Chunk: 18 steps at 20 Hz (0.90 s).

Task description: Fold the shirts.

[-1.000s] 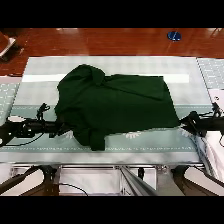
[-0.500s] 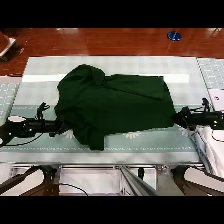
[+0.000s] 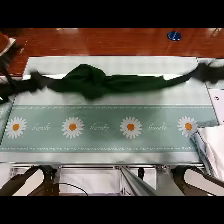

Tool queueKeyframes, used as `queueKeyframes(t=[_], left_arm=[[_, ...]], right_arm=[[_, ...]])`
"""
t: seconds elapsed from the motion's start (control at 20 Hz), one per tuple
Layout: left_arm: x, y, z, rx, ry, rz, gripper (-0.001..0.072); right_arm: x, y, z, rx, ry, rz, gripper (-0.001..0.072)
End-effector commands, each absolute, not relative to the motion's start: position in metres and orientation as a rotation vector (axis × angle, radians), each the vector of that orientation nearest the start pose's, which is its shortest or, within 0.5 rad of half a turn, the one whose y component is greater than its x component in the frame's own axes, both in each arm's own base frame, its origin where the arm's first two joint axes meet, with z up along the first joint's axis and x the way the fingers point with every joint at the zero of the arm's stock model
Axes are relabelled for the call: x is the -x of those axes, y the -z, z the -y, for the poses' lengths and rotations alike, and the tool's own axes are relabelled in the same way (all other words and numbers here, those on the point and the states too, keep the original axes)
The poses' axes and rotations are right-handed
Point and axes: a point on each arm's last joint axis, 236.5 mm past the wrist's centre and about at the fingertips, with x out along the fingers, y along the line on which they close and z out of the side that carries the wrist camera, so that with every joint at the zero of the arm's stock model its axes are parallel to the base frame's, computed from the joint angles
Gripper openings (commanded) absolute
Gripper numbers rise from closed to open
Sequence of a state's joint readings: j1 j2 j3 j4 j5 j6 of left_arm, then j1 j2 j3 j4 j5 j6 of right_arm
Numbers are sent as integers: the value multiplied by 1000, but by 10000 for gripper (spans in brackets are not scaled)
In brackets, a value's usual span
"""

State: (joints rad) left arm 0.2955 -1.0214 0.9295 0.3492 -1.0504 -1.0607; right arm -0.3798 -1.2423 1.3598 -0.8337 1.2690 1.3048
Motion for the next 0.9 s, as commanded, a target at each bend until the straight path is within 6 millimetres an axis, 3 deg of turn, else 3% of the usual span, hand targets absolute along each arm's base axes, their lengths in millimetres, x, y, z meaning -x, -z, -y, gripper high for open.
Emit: queueKeyframes(t=[0.0,0.05,0.15,0.2,0.3,0.45,0.65,0.75,0.85], left_arm=[[-376,-371,75,543,586,-181,18],[-355,-417,71,466,565,-84,18],[-309,-478,64,287,470,56,18],[-287,-496,59,217,402,99,18],[-245,-515,45,85,239,164,18],[-190,-513,32,-34,39,175,18],[-138,-503,33,-87,-3,171,18],[-137,-485,20,-107,-32,112,18],[-154,-459,6,-70,-54,22,18]], right_arm=[[-406,-310,15,-313,-215,-592,25],[-387,-348,15,-249,-183,-510,25],[-342,-404,9,-163,-140,-365,25],[-318,-422,5,-125,-116,-312,25],[-271,-438,1,-59,-62,-273,25],[-215,-450,0,-23,27,-225,25],[-170,-455,-15,-7,37,-183,25],[-164,-448,-18,-18,37,-190,25],[-171,-433,-22,-41,8,-238,25]])
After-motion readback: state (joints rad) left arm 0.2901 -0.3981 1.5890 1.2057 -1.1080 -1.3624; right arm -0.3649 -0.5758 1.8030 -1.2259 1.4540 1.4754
